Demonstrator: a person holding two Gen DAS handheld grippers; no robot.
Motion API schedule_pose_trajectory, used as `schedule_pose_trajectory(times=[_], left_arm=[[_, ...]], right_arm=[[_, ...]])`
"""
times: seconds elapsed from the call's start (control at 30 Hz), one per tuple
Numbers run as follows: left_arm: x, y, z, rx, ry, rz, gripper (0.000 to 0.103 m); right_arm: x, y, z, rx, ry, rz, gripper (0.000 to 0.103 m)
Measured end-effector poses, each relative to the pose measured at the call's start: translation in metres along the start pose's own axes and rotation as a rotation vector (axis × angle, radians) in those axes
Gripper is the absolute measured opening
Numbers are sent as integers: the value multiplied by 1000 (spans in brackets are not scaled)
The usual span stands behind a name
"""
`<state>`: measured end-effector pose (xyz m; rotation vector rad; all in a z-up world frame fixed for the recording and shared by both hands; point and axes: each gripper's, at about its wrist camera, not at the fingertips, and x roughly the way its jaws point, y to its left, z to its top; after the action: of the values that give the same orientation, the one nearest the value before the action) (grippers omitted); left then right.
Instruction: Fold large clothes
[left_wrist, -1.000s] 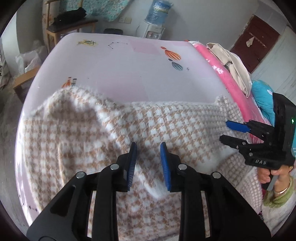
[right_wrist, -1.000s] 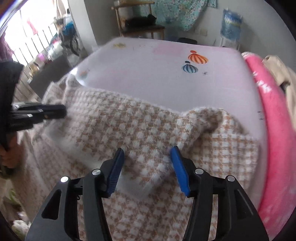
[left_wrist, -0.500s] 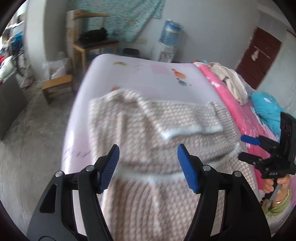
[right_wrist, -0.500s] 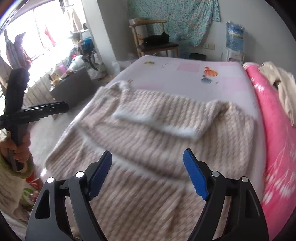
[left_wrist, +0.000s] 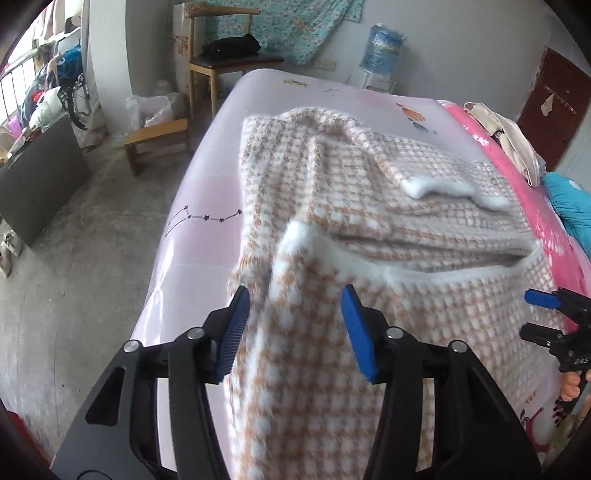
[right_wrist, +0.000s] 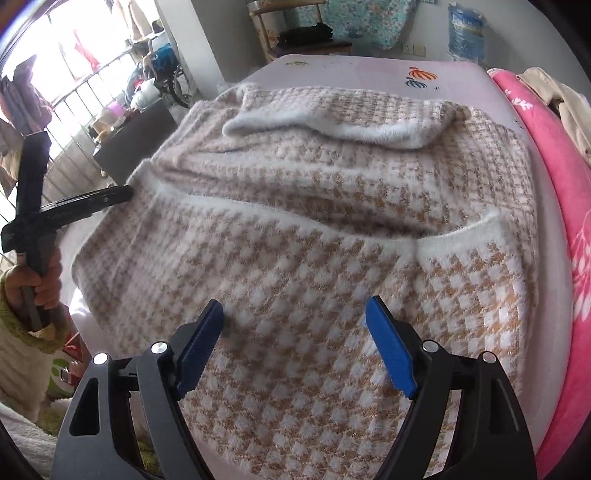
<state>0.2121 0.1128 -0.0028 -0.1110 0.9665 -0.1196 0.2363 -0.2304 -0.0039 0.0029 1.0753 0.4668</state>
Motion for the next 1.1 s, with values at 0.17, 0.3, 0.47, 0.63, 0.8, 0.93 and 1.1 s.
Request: schedule_pose_trajectory(times=[0.17,0.3,0.47,0.63,0.8,0.93,1.1], left_arm=[[8,6,7,-12,12,-117,32],[13,5,7,-2,30,-132,33],[28,18,9,-65,85,-167,35],[18,19,9,-77,68,-339,35],[29,18,7,-63,100,-216,35],[30,9,8,-26,97,-173,35],[27,-15,1,120,87,-10,36]], right_arm=[[2,-3,2,6,8,2,78],[4,-3,3,7,8,3,78],[6,-5,4,18,12,9,78],[6,-5,4,13,13,8,78],[6,-6,4,13,13,10,78],[4,-7,2,15,12,12,78],[-10,-12,-11,25,2,35,78]])
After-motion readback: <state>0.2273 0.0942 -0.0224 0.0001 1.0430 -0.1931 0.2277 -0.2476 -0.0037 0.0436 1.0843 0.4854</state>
